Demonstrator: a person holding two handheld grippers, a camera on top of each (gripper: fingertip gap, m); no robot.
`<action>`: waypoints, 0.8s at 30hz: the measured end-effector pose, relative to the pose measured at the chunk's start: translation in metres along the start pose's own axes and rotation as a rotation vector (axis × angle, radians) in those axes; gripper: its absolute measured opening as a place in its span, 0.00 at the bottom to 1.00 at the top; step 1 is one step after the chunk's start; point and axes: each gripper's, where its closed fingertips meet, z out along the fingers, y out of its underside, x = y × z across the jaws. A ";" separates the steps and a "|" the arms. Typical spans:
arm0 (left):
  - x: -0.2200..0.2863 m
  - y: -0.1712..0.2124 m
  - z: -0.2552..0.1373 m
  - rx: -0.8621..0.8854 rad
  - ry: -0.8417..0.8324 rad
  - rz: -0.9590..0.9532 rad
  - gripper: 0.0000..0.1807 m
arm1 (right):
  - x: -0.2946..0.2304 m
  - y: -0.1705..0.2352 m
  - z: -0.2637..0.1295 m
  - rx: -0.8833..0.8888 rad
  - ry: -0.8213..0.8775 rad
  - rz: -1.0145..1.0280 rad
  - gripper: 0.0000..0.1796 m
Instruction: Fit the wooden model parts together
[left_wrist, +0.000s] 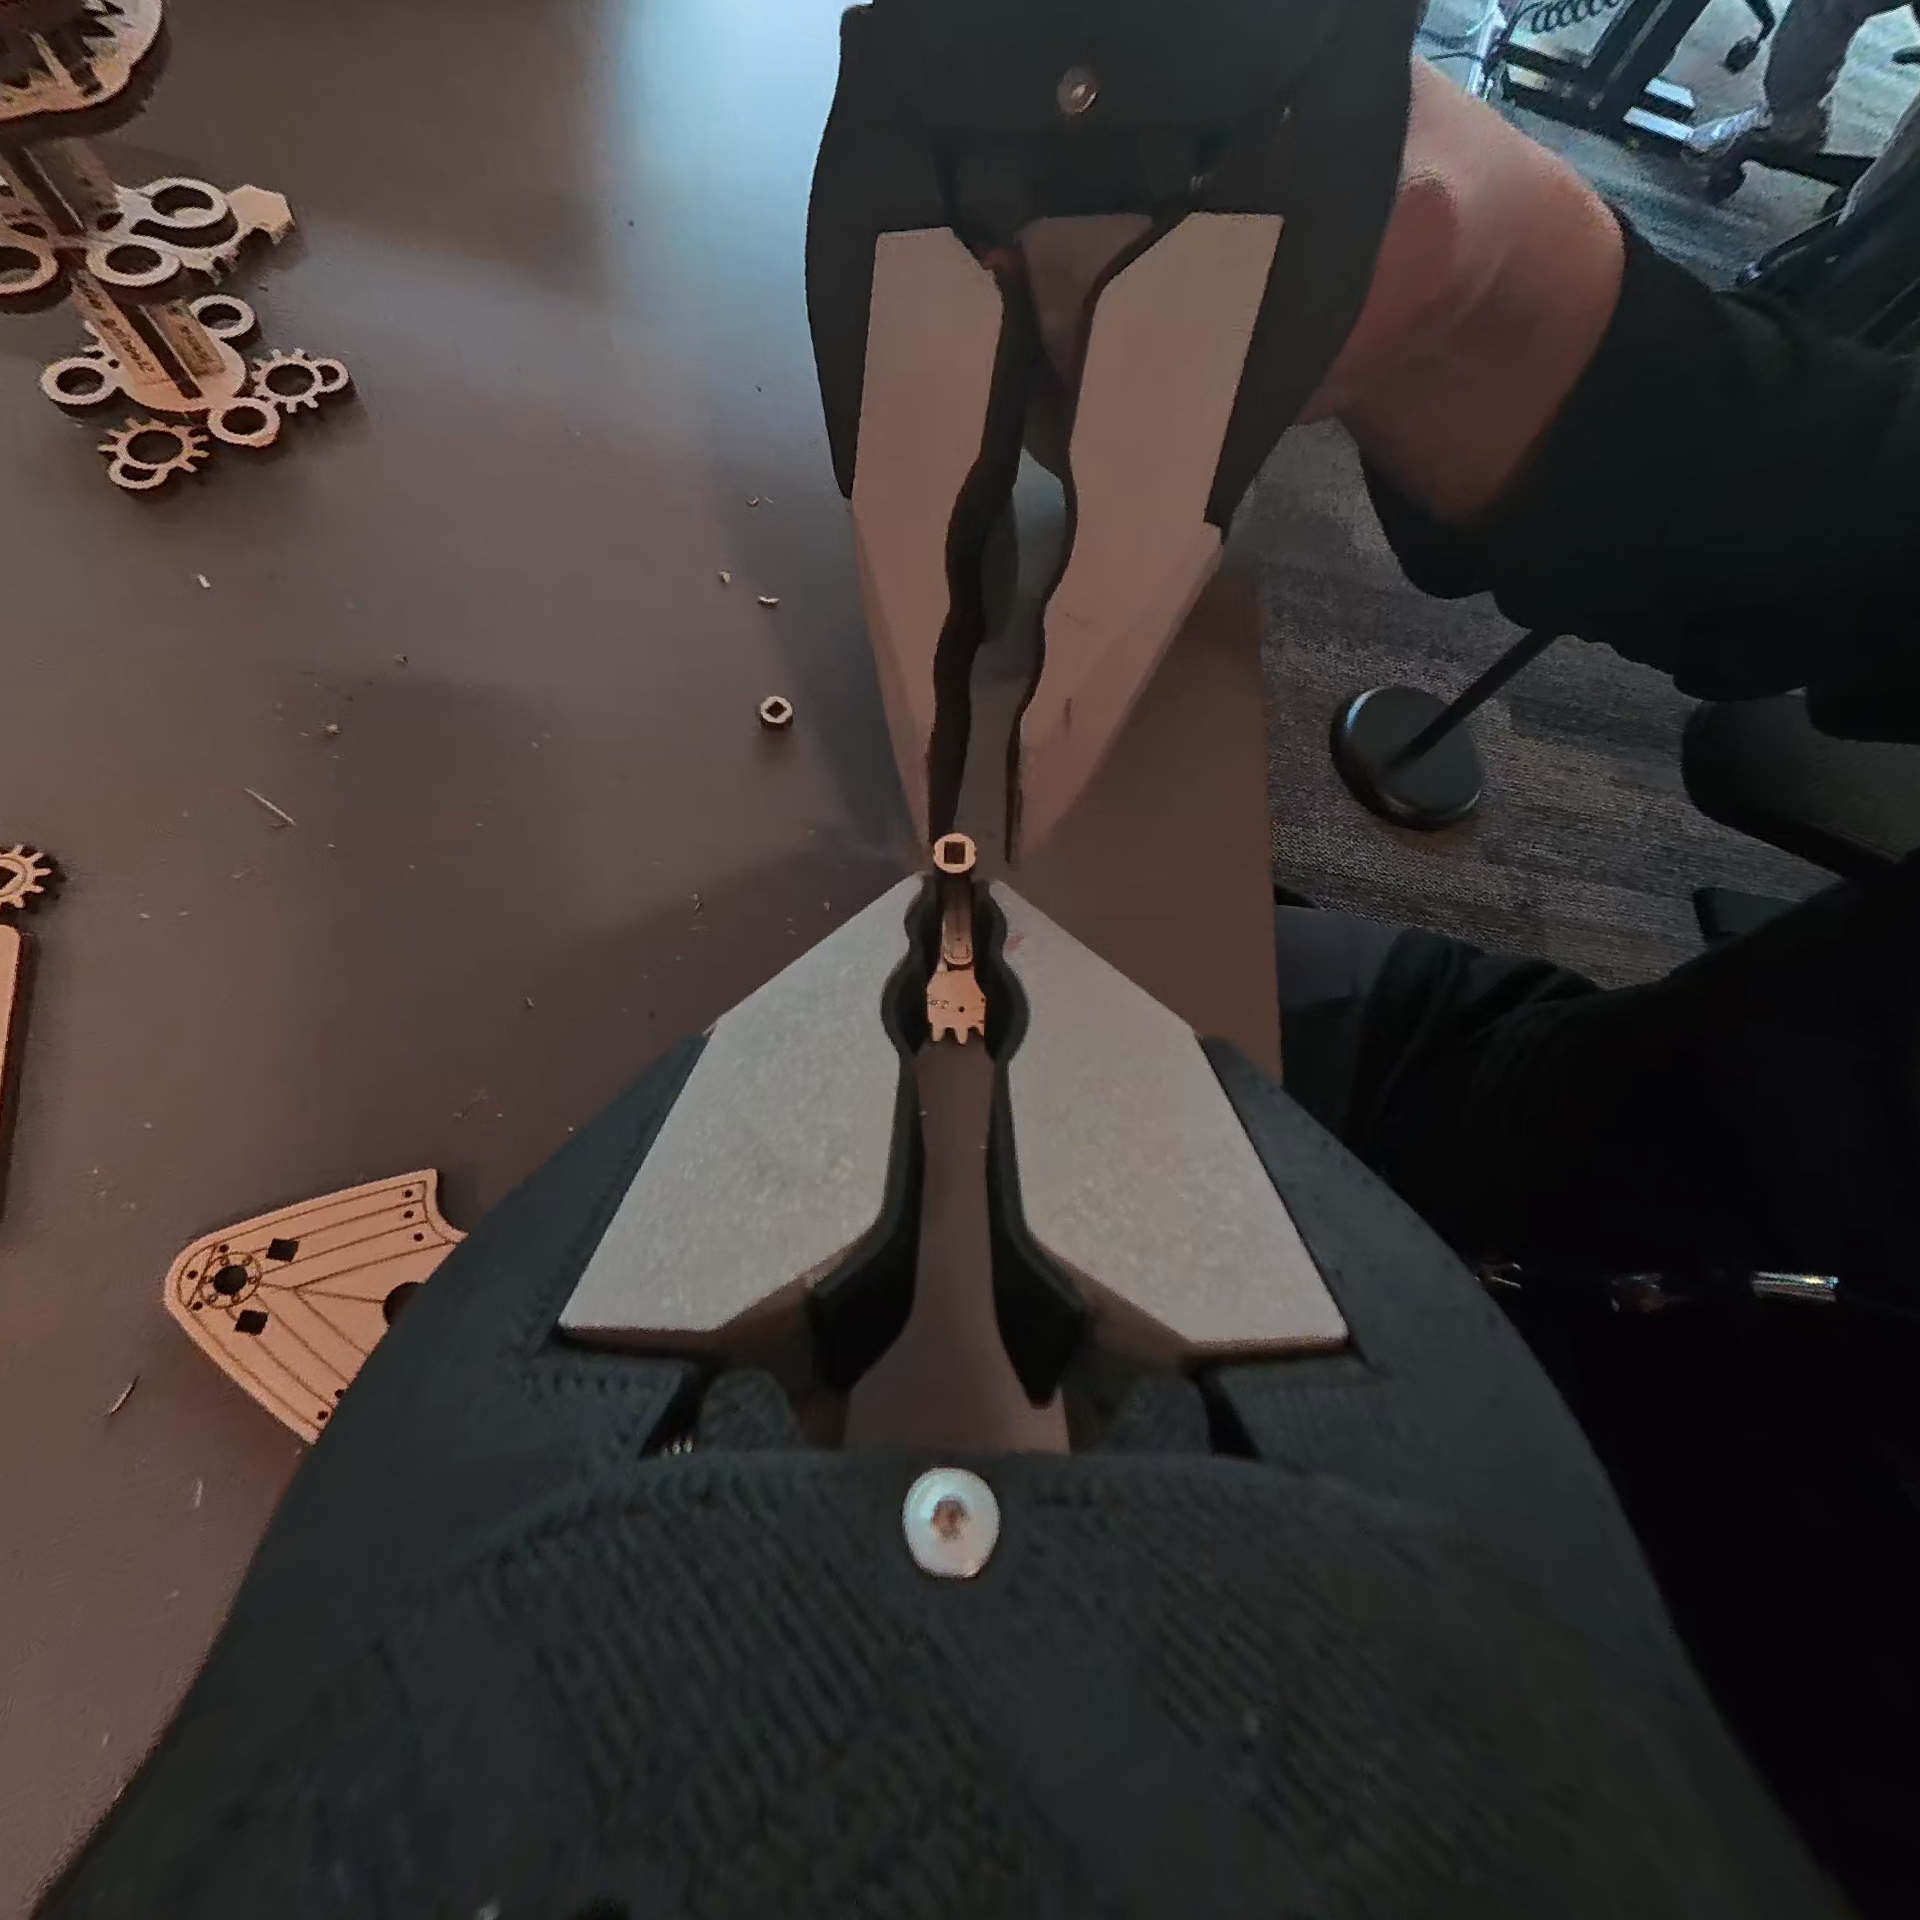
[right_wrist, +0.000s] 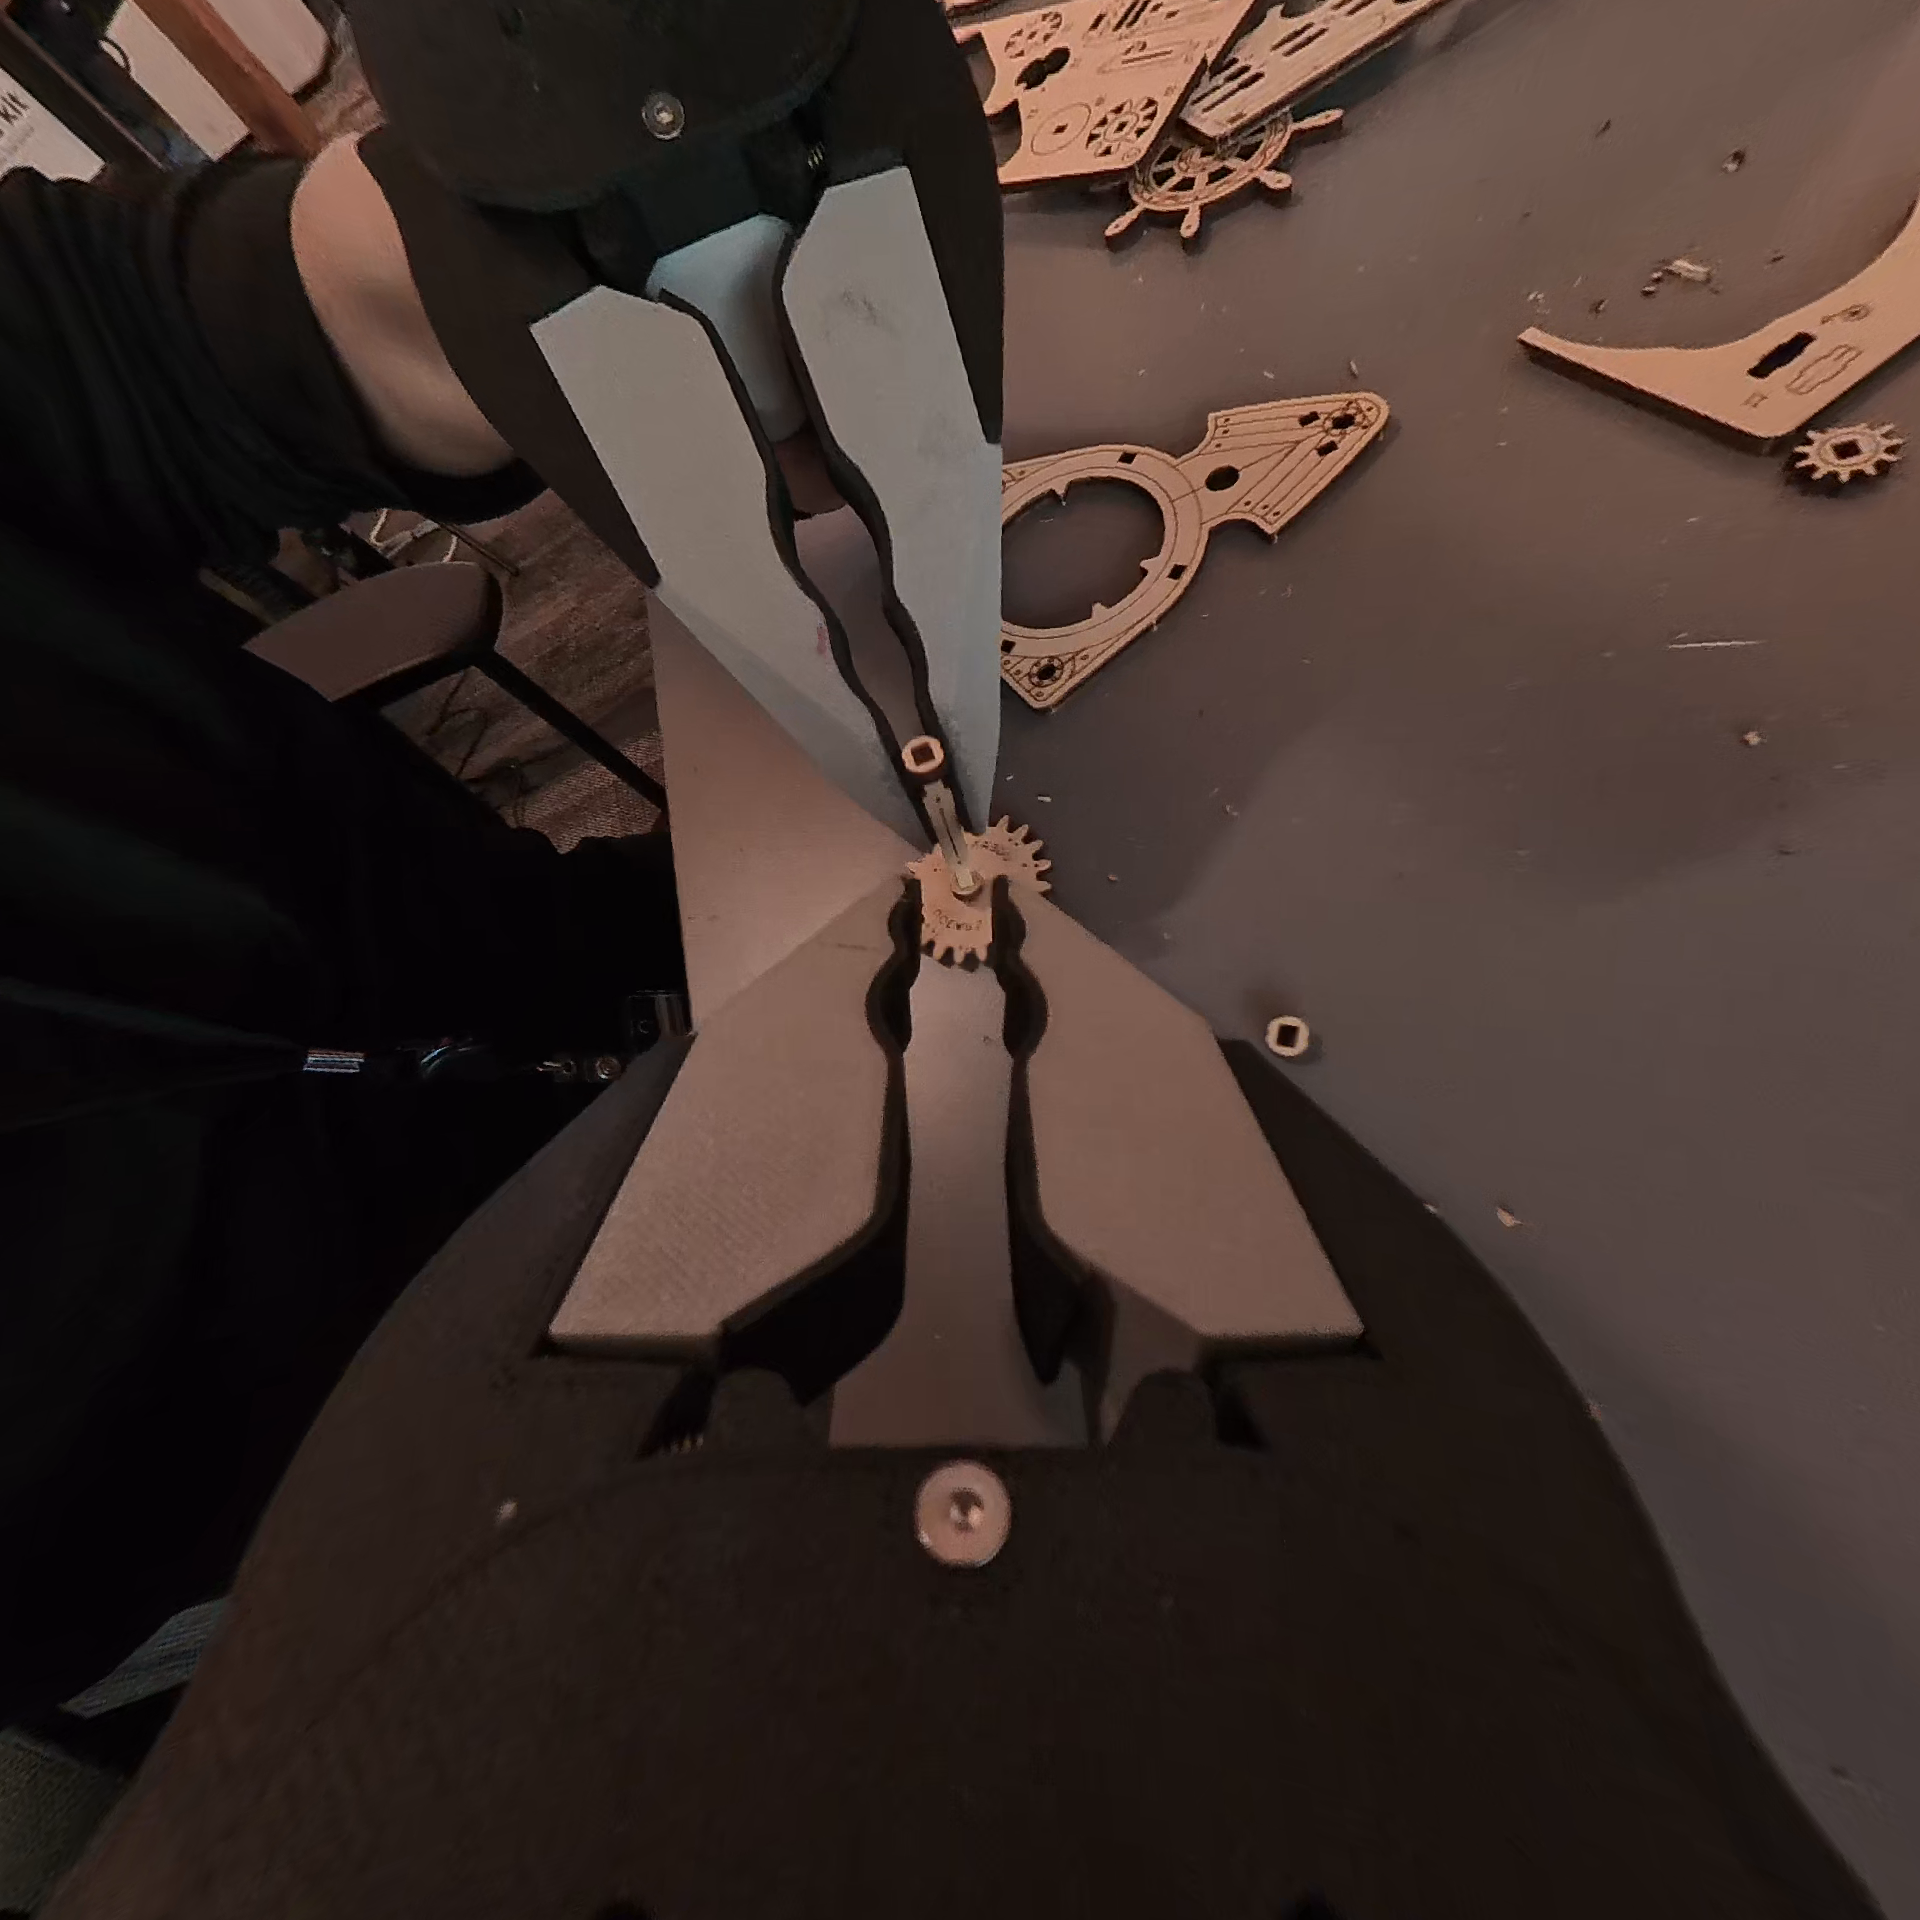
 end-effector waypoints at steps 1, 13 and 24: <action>-0.001 0.000 0.000 0.002 -0.002 -0.003 0.02 | 0.001 0.002 0.001 -0.011 -0.001 0.006 0.05; -0.005 0.001 -0.003 0.042 0.017 -0.082 0.02 | 0.003 0.020 0.016 -0.180 0.114 -0.113 0.06; -0.003 0.007 -0.010 0.062 0.035 -0.149 0.02 | 0.000 0.007 0.013 -0.111 0.100 -0.092 0.08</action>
